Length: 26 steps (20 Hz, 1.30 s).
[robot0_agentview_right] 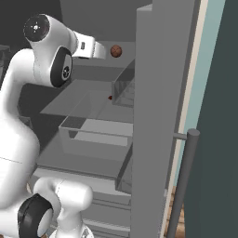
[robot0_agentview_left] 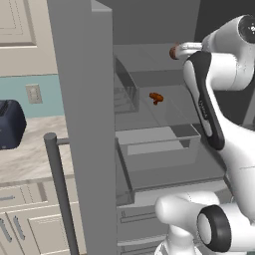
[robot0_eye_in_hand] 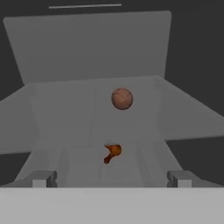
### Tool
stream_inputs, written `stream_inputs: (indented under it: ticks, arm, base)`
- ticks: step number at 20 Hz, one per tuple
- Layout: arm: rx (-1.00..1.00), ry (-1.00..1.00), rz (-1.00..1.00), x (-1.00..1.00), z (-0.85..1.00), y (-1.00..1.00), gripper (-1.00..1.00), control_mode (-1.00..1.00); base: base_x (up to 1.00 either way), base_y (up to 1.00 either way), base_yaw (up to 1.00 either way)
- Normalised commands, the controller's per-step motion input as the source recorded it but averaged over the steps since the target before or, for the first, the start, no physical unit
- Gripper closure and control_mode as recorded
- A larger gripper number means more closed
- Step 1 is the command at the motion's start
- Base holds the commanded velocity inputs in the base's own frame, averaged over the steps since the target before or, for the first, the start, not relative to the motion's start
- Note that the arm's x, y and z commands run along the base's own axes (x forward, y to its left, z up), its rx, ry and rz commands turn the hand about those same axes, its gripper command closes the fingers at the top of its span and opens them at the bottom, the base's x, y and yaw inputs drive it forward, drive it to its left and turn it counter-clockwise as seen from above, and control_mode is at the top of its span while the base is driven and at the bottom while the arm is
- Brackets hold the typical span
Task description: Pick the egg and butter from the fridge and place them by the bowl for mixing.
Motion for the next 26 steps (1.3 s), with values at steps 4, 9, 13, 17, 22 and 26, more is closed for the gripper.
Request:
stream_inputs:
  ticks: [4,9,13,17,22,26]
  arm:
    - [0.00,0.01,0.00,0.39,0.06,-0.11,-1.00,-1.00]
    - [0.00,0.00,0.00,0.46,-0.04,-0.17,-1.00,-1.00]
    - [0.00,0.00,0.01,0.40,-0.21,-0.06,-1.00,-1.00]
    - [0.00,0.00,0.01,0.34,-0.23,0.00,-1.00,-1.00]
    - [0.00,0.00,0.00,0.33,-0.14,-0.02,-1.00,-1.00]
    - [0.00,0.00,0.00,0.32,0.00,-0.12,-1.00,-1.00]
  base:
    - [0.00,0.00,0.00]
    - [0.00,0.00,0.00]
    - [0.00,0.00,0.00]
    - [0.00,0.00,0.00]
    - [0.00,0.00,0.00]
    - [0.00,0.00,0.00]
